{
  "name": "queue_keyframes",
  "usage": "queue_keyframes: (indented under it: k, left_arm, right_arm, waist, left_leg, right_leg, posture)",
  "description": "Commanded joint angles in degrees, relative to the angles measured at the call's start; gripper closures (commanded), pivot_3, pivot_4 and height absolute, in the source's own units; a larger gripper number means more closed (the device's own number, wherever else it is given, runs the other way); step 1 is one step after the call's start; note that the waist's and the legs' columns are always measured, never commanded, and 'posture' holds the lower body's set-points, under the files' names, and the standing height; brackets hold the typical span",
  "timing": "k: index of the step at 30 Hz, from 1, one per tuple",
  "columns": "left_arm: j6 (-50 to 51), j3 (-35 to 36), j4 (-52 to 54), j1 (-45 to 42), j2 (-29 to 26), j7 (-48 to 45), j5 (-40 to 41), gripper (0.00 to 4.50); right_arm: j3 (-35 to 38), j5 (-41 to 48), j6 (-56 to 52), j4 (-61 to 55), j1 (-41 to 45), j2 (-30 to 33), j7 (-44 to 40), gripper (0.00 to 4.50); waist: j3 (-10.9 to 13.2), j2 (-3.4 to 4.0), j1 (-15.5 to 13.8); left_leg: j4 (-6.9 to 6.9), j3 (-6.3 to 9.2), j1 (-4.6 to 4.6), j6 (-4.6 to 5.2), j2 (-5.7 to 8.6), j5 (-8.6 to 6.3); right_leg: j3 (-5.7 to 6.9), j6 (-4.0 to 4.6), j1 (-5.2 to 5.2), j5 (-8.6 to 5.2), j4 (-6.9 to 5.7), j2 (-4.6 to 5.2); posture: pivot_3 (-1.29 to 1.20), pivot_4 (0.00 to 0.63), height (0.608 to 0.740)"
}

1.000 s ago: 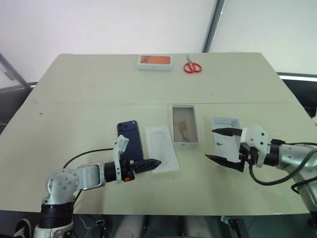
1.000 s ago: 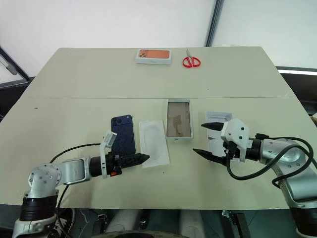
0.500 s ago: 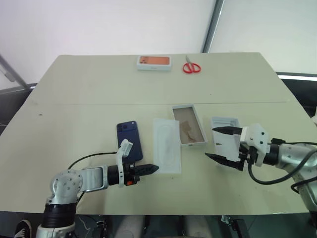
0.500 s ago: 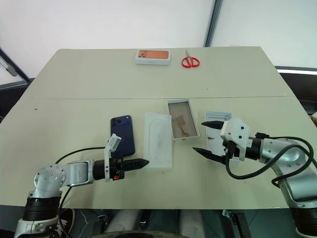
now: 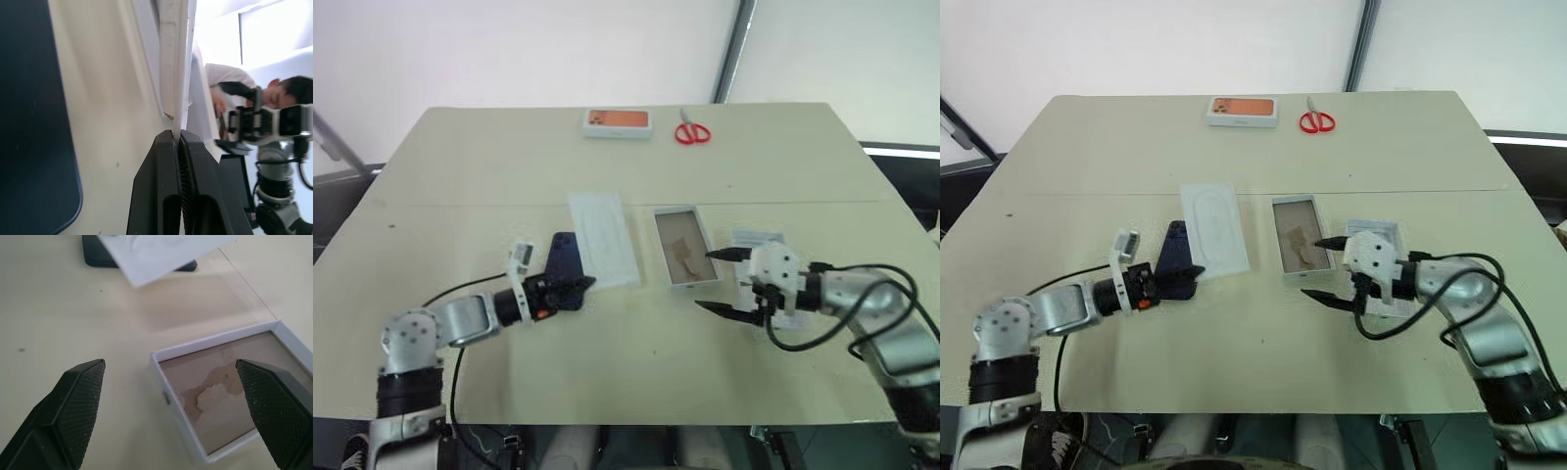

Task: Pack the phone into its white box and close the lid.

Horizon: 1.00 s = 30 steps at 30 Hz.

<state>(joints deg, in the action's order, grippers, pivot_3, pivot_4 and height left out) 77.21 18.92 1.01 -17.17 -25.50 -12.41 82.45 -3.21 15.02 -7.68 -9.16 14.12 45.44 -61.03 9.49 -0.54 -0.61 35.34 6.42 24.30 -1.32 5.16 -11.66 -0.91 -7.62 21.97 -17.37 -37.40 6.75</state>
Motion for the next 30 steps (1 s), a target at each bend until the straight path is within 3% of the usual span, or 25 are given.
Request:
queue_keyframes:
  k: [1, 3, 5, 13, 22, 29, 30]
  left_arm:
    - [-0.13, -0.37, 1.58, -0.96, 0.33, 1.35, 3.46, 4.47]
    - [-0.7, -0.45, 2.43, -0.87, 1.03, 3.08, 5.24, 4.47]
    - [-1.6, -0.57, 4.08, -0.19, 1.4, 4.25, 5.96, 4.5]
    - [-4.63, -1.43, 8.07, 2.39, 0.55, 7.42, 7.99, 4.5]
    - [-7.85, -2.37, 5.94, -0.18, -0.19, 10.12, 13.24, 4.5]
    - [-8.58, -5.5, 5.85, -0.16, -0.62, 10.78, 14.86, 4.5]
    - [-8.79, -5.89, 5.84, -0.12, -0.6, 10.88, 14.96, 4.5]
  right_arm:
    - [-5.12, -5.12, 5.49, 8.49, 5.7, -1.18, -3.36, 0.0]
    - [-6.82, -5.79, 6.91, 12.3, 7.19, -1.27, -6.18, 0.0]
    - [-7.68, -6.05, 7.95, 15.35, 8.58, -1.86, -7.63, 0.56]
    - [-11.14, -9.14, 11.59, 22.11, 12.7, -4.88, -10.3, 4.47]
    - [-12.27, -6.04, 3.51, 8.98, 9.74, -7.33, -10.92, 4.47]
    - [-12.49, -6.19, -3.8, 0.95, 6.52, -10.36, -5.3, 4.47]
    - [-12.38, -5.87, -5.41, 0.5, 6.56, -10.97, -4.42, 4.2]
  waist:
    - [0.01, -0.02, 0.18]
    - [0.02, -0.03, 0.03]
    - [0.04, -0.06, 0.06]
    - [0.03, -0.06, 0.75]
    - [0.03, -0.06, 1.28]
    - [0.03, -0.06, 1.19]
    - [0.03, -0.06, 1.19]
  left_leg:
    - [0.0, 0.0, 0.0, -0.02, 0.0, 0.01]
    - [0.0, 0.01, 0.0, -0.03, 0.0, 0.02]
    - [0.0, 0.03, 0.0, -0.03, 0.0, 0.02]
    - [-0.06, 0.01, 0.0, -0.07, -0.04, 0.04]
    - [-0.08, 0.03, 0.05, -0.17, -0.04, 0.1]
    - [-0.07, 0.03, 0.07, -0.1, -0.02, 0.06]
    - [-0.06, 0.03, 0.07, -0.09, -0.01, 0.05]
  right_leg:
    - [0.0, 0.0, 0.0, 0.0, -0.01, -0.01]
    - [0.01, 0.0, 0.0, 0.0, -0.02, -0.02]
    - [0.01, 0.0, 0.0, 0.0, -0.02, -0.01]
    - [-0.02, 0.0, 0.07, 0.0, -0.06, -0.05]
    - [-0.04, 0.0, 0.17, 0.0, -0.1, -0.05]
    - [-0.06, 0.0, 0.19, 0.0, -0.12, -0.03]
    - [-0.06, 0.0, 0.18, 0.0, -0.12, -0.03]
  posture:
    - [0.0, 0.15, 0.74]
    - [0.0, 0.15, 0.74]
    - [0.0, 0.15, 0.74]
    - [0.0, 0.15, 0.74]
    - [0.0, 0.15, 0.74]
    - [0.0, 0.15, 0.74]
    - [0.0, 0.15, 0.74]
